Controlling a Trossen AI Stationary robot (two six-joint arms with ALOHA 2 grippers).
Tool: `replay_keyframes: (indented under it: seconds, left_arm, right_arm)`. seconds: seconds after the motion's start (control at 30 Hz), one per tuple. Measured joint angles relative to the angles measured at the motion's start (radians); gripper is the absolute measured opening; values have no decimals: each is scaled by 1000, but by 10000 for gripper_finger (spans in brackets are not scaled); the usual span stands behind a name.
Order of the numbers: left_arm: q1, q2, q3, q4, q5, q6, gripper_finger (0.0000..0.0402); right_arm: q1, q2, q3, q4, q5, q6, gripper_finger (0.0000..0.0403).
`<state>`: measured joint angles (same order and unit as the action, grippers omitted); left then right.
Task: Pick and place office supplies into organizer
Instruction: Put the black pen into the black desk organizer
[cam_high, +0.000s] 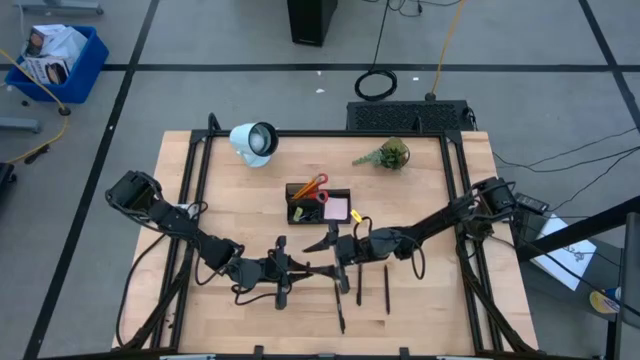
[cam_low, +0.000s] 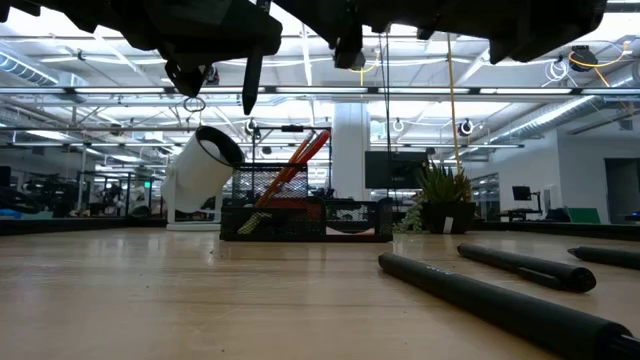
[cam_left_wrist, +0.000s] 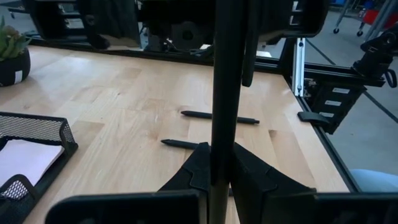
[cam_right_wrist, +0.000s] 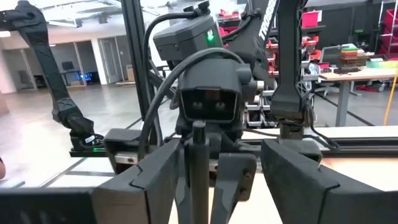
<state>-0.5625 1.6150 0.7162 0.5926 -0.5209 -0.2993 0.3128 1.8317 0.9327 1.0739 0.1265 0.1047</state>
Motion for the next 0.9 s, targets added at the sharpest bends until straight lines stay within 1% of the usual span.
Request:
replay_keyframes:
  seconds: [0.13, 0.23, 0.37, 0.53, 0.67, 0.77, 0.8, 0.9]
  left_arm:
    - [0, 0, 0, 0, 0, -2, 35]
    - [1, 0, 0, 0, -1, -2, 35]
    - [0, 0, 0, 0, 0, -1, 35]
    - [0, 0, 0, 0, -1, 2, 35]
    - [0, 0, 0, 0, 1, 5, 35]
    - [0, 0, 0, 1, 5, 9, 35]
    - [0, 0, 0, 0, 5, 13, 35]
    - [7, 0, 0, 0, 4, 3, 35]
  right_arm:
    - [-11, -1, 14, -25, -3, -3, 198]
    - [-14, -1, 15, -39, -14, 13, 180]
    - [-15, -1, 15, -57, -52, 11, 146]
    - [-15, -1, 15, -56, -58, 0, 98]
    - [-17, -1, 15, -55, -100, -12, 59]
    - [-18, -1, 15, -59, -110, -21, 33]
    - [-18, -1, 15, -61, -111, -24, 28]
    - [-18, -1, 15, -61, -101, -34, 26]
